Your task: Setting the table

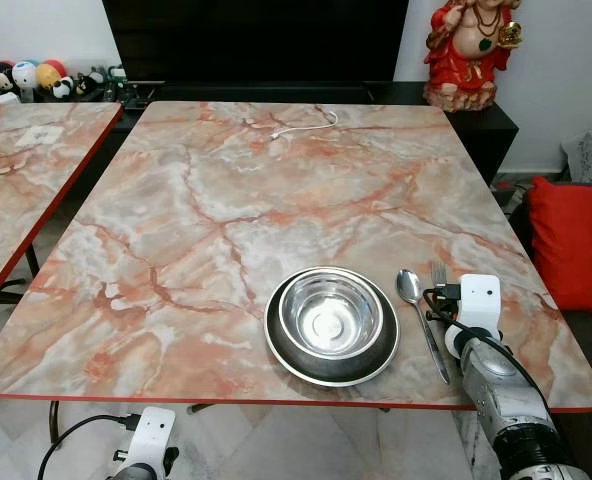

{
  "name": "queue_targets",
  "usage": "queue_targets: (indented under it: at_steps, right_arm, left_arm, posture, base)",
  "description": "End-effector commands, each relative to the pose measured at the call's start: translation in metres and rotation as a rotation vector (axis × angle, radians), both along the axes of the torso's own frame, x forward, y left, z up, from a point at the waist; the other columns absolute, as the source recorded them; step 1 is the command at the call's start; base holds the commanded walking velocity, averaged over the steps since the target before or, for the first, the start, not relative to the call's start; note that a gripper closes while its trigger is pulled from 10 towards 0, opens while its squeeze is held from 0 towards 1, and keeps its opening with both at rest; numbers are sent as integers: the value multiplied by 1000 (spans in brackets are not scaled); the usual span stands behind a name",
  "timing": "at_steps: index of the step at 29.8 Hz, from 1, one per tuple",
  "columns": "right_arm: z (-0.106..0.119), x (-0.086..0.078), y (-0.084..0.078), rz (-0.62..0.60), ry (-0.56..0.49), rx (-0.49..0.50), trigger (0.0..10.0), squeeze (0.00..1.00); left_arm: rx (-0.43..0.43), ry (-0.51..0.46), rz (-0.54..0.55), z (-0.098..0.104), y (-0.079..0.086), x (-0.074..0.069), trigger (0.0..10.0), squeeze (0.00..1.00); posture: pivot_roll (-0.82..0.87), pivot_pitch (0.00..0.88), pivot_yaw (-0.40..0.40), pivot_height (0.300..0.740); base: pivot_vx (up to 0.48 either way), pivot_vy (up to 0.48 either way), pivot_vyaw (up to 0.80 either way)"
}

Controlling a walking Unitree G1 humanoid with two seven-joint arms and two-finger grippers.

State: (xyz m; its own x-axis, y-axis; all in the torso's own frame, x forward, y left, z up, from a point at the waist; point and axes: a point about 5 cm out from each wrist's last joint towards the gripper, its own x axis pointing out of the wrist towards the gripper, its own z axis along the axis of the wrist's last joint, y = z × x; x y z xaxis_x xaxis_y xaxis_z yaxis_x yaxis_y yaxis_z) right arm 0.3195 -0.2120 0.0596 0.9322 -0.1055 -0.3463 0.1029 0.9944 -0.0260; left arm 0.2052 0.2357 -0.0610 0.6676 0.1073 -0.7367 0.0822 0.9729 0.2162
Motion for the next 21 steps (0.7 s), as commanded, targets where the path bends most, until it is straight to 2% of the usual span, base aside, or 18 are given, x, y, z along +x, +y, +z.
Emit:
queue_targets:
  at_steps: [1,11,15,16,18,21]
  right_arm:
    - [2,1,1,-7,-17,15,10000,0]
    - [9,3,1,-13,-81,30,10000,0]
    - [27,7,-3,-29,-211,-31,10000,0]
    - [27,7,-3,-29,-211,-31,10000,0]
    - [46,9,-1,-25,-345,-58,10000,0]
    - [55,8,1,-36,-422,-25,10000,0]
  left_arm:
    - [4,26,4,-3,2,-5,10000,0]
    - [3,24,3,-3,2,-5,10000,0]
    - [1,23,5,-3,2,-5,10000,0]
    - [1,23,5,-3,2,-5,10000,0]
    - [-6,18,4,-2,1,-4,10000,0]
    - [-11,8,5,-2,0,-3,10000,0]
  posture:
    - [45,29,-7,740]
    - [45,29,-7,740]
    - [43,28,-7,740]
    - [43,28,-7,740]
    - [43,29,-8,740]
    - [43,29,-8,740]
  base:
    - [0,0,0]
    - [0,0,0]
    - [0,0,0]
    - [0,0,0]
    - [0,0,0]
    - [0,0,0]
